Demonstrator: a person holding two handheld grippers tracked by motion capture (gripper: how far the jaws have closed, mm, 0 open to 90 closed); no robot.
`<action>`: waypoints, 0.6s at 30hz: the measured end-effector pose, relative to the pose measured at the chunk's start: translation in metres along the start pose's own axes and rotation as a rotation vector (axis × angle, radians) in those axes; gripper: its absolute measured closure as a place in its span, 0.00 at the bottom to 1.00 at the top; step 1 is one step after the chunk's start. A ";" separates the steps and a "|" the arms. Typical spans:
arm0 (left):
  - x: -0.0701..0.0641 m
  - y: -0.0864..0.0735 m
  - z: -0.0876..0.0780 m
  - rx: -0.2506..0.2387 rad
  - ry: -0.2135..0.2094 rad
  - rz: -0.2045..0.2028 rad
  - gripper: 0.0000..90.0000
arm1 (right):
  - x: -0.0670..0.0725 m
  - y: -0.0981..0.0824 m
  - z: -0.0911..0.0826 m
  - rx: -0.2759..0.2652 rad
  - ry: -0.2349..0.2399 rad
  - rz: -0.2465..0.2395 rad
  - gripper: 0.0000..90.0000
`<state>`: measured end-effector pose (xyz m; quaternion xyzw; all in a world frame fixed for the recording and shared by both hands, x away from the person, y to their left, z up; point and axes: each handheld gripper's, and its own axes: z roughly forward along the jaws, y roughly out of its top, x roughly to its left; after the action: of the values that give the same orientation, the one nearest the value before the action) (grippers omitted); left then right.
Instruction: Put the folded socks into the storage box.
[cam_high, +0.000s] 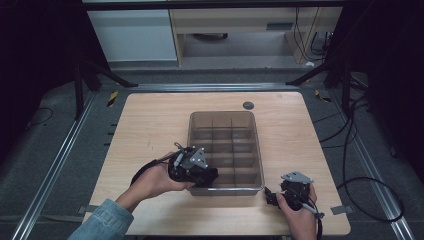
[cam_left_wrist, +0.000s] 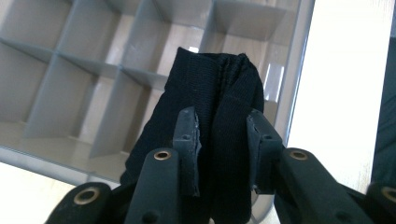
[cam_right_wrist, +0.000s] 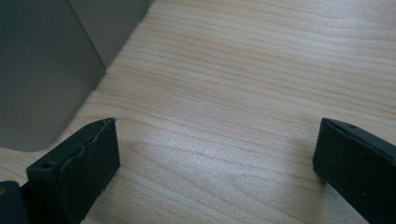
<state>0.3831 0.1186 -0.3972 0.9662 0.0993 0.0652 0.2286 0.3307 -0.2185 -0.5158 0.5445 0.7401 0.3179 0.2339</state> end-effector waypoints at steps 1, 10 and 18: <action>0.000 0.000 0.000 0.000 0.000 0.000 0.77 | 0.000 0.000 0.000 0.000 0.000 -0.001 0.01; 0.009 -0.005 0.005 -0.007 -0.073 -0.051 0.77 | 0.000 0.000 0.000 0.000 -0.001 0.000 0.01; 0.008 -0.009 0.003 -0.065 -0.073 -0.072 0.67 | 0.000 0.000 0.000 0.000 -0.001 0.000 0.01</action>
<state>0.3902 0.1270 -0.4036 0.9559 0.1233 0.0248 0.2656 0.3308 -0.2183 -0.5158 0.5446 0.7401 0.3175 0.2343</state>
